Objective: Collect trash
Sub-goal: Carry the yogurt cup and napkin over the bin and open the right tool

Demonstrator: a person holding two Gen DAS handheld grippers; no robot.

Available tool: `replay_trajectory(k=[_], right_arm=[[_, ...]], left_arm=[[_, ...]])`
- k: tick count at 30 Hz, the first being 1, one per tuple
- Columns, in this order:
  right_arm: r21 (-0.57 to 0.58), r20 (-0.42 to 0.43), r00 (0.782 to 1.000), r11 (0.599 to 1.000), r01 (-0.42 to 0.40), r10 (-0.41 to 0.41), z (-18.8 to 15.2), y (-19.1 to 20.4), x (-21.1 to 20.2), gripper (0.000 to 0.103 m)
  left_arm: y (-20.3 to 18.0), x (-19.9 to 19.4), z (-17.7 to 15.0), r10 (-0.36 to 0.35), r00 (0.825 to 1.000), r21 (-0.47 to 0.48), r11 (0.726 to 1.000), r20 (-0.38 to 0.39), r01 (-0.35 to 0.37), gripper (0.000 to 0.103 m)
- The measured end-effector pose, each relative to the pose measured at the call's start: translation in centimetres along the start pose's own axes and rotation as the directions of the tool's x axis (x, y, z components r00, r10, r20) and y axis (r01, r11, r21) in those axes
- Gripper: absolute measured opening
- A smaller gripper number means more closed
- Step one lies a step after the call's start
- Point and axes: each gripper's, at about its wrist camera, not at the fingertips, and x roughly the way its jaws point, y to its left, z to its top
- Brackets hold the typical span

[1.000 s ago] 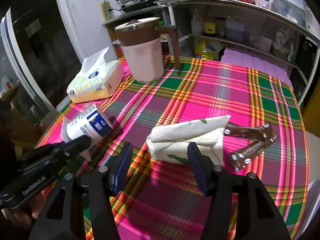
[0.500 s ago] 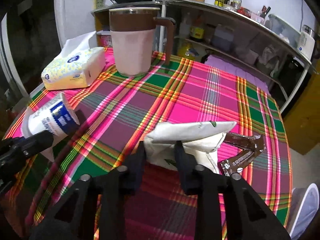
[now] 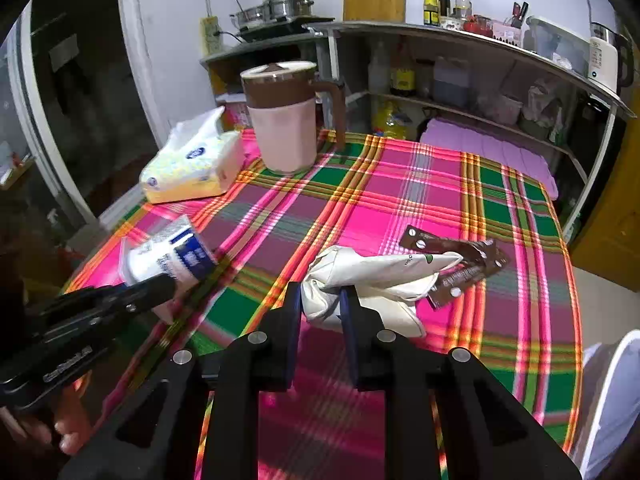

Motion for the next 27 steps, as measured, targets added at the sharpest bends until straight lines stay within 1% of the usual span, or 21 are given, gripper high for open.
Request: replay_trajectory(k=[6, 13, 21, 27], right_arm=[[0.037, 0.029, 0.999, 0.999, -0.016, 0.015, -1.9, -1.0, -3.7, 0.020], [0.085, 0.060, 0.998, 0.996, 0.000, -0.005, -4.1, -3.2, -7.7, 0.020], [0.158, 0.078, 0.996, 0.987, 0.034, -0.047, -6.3, -7.1, -11.1, 0.020], [0.234, 0.089, 0.991, 0.969, 0.076, -0.100, -8.4, -10.8, -13.8, 0.020]], left_arm=[[-2.7, -1.2, -0.8, -0.033, 0.999, 0.042, 0.999, -0.010, 0.033, 0.009], [-7.1, -2.3, -2.3, -0.080, 0.996, 0.107, 0.991, -0.029, 0.083, 0.009], [-12.7, -2.1, -4.2, -0.147, 0.986, 0.186, 0.970, -0.082, 0.160, 0.009], [-16.4, -1.6, -4.9, -0.189, 0.975, 0.235, 0.949, -0.115, 0.211, 0.009]])
